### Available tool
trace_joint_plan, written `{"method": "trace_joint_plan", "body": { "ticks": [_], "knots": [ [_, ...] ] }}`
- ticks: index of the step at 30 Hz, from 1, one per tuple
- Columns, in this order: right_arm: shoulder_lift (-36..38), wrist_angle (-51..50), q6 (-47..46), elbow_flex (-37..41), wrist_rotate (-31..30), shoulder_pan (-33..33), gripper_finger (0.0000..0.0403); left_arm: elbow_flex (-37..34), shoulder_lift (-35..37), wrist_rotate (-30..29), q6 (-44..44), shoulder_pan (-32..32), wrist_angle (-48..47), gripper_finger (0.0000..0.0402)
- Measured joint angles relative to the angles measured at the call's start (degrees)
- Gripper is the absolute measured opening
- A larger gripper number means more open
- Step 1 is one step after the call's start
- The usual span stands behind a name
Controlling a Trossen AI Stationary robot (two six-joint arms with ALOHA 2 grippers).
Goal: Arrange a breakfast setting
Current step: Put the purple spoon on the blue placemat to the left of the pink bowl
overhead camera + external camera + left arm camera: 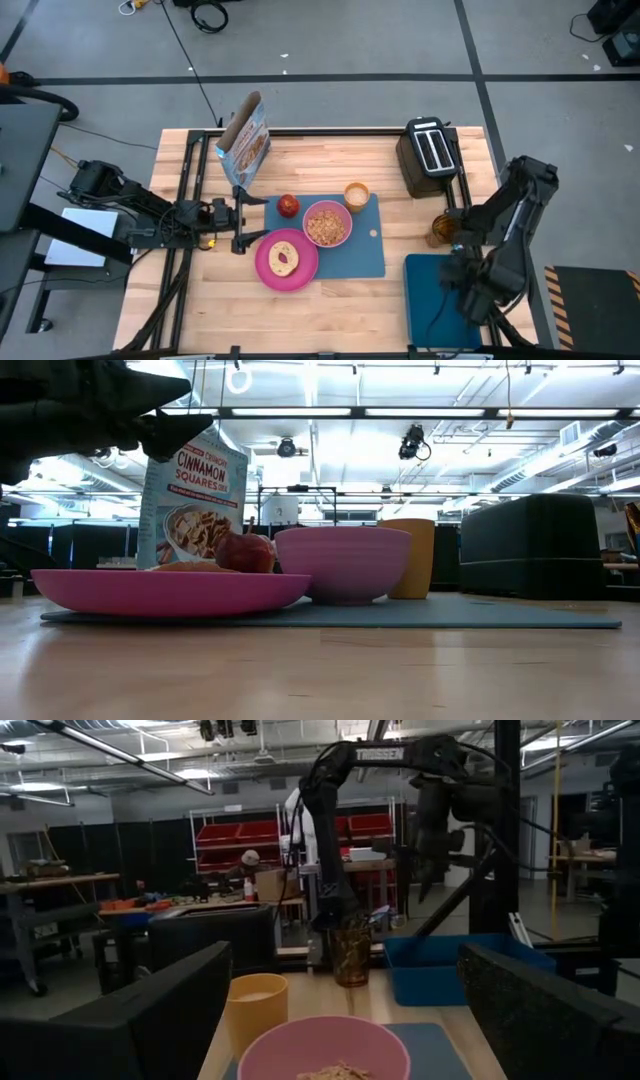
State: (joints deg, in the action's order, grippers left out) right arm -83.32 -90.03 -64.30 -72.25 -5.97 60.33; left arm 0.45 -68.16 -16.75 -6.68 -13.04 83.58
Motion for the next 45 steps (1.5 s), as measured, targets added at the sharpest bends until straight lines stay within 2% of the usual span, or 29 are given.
{"method": "trace_joint_plan", "body": {
  "ticks": [4, 9, 17, 23, 29, 37, 45],
  "knots": [
    [-2.5, 0.1, 2.4, 1.5, -3.3, 1.7, 0.0126, 0.0, 0.0, 0.0, 0.0, 0.0, 0.0, 0.0391],
    [-1.8, -0.1, 1.2, 7.2, -3.3, 4.4, 0.0137, 0.0, 0.0, -0.2, 0.2, 0.0, 0.1, 0.0391],
    [3.8, 0.0, 5.1, 8.8, -4.9, 3.7, 0.0199, 0.0, 0.0, -1.2, 2.7, 0.0, 0.3, 0.0391],
    [9.1, 0.0, 5.5, 13.9, 0.9, 5.5, 0.0224, 0.0, 0.0, -1.7, 3.1, 0.0, 0.3, 0.0391],
    [11.5, 0.0, 5.3, 18.8, 2.4, 5.8, 0.0213, 0.0, 0.0, -1.7, 4.5, 0.0, 0.5, 0.0391],
    [11.5, 0.0, 5.4, 18.9, -1.6, 5.6, 0.0176, 0.0, 0.0, -2.7, 4.5, 0.0, 0.5, 0.0391],
    [11.5, -0.6, 5.4, 18.9, -2.1, 4.6, 0.0129, 0.0, 0.0, -2.8, 4.5, 0.0, 0.5, 0.0391]
  ]
}}
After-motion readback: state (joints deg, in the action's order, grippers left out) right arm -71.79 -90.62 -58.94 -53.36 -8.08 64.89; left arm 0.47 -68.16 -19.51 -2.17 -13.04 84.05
